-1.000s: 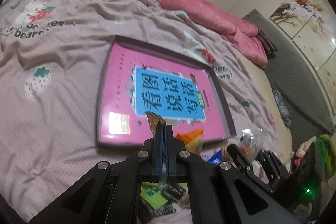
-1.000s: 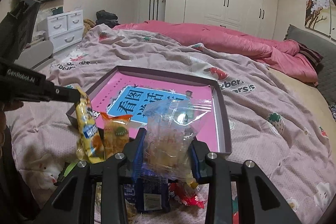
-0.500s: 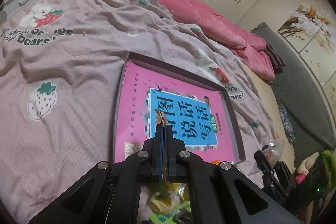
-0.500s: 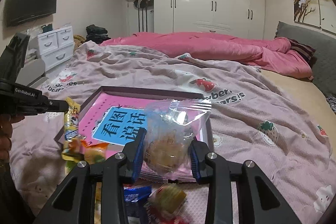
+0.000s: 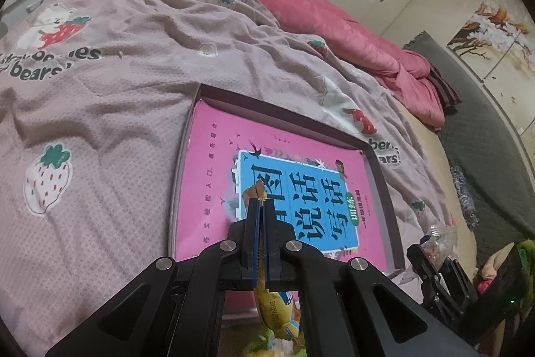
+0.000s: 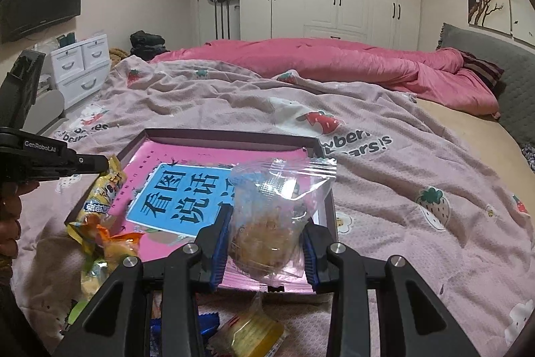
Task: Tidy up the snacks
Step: 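Release the yellow stick from the left gripper onto the book while the right releases the cookie bag, then withdraw both open grippers from the tray back to the snack pile, then grasp the orange-topped bread bag with the left gripper while the right grasps the wrapped cake pack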
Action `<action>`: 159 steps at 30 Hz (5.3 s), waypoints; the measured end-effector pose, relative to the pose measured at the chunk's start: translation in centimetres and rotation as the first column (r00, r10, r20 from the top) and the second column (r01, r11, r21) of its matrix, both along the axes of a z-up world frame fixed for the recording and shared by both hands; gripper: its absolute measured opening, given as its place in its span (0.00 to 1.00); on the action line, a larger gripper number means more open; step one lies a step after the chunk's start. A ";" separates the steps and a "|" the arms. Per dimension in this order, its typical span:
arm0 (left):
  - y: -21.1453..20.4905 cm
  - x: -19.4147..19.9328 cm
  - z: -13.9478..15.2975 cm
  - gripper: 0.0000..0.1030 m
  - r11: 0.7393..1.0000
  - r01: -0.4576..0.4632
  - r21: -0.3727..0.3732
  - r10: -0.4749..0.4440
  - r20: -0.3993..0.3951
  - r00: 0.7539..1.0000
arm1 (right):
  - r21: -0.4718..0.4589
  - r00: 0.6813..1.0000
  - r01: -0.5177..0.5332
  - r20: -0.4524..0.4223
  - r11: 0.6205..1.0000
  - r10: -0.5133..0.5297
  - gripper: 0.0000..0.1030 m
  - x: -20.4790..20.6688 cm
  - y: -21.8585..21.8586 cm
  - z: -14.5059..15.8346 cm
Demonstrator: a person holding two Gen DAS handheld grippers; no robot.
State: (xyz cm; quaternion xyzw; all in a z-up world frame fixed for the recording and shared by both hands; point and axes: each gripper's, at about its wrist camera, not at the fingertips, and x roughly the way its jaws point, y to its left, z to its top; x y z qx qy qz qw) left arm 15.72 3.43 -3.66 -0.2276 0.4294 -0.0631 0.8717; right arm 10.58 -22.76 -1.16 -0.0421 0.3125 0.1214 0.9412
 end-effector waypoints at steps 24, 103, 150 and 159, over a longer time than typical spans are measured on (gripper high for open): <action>0.8 1.8 -2.0 0.01 1.000 -0.025 0.003 0.025 -0.034 0.999 | -0.015 0.994 -0.007 -0.106 1.000 0.006 0.36 2.5 0.0 -2.8; -5.6 -6.0 2.3 0.53 0.961 0.208 0.180 -0.212 0.001 0.977 | 0.169 0.984 -0.007 -0.176 0.986 0.037 0.52 -2.9 -2.4 0.5; -9.3 -7.7 -0.2 0.62 0.920 0.310 0.239 -0.303 -0.066 0.951 | 0.216 0.915 0.118 -0.402 0.969 -0.022 0.52 -2.8 -3.5 -3.8; -9.7 -6.7 -1.6 0.62 0.925 0.315 0.214 -0.300 -0.098 0.949 | 0.320 0.895 0.152 -0.447 0.935 0.007 0.52 -1.6 -4.1 -5.7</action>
